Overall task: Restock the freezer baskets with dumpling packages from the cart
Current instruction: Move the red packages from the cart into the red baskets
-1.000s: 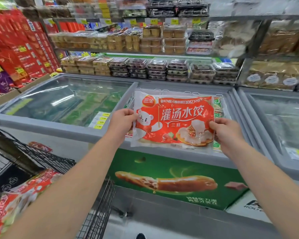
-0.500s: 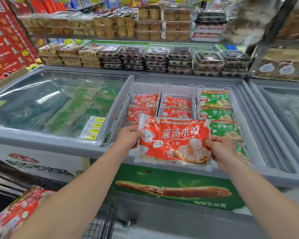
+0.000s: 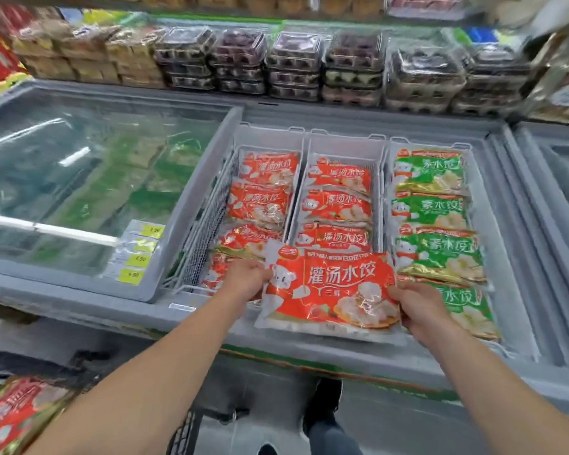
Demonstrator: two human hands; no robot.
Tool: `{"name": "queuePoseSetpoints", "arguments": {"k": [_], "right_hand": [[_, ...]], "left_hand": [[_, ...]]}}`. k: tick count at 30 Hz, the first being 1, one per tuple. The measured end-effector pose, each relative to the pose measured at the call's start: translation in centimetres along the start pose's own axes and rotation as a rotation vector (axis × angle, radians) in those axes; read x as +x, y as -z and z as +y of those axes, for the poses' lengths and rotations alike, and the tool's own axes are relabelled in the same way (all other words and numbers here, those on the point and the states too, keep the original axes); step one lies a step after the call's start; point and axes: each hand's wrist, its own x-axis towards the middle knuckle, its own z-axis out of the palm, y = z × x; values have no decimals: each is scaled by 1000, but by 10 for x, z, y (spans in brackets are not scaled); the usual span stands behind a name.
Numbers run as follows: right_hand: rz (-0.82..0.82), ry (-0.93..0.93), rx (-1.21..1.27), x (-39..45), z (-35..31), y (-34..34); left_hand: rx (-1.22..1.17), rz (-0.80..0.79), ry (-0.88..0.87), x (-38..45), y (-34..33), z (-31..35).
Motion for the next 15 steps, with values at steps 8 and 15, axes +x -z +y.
{"name": "queuePoseSetpoints", "arguments": {"k": [8,15], "right_hand": [[-43,-78,-51,68,-44,-10],[-9,-105,-146,141,-70,-30]], "left_hand": [[197,47,26,78,-42,38],[276,43,18,155,-65,60]]}}
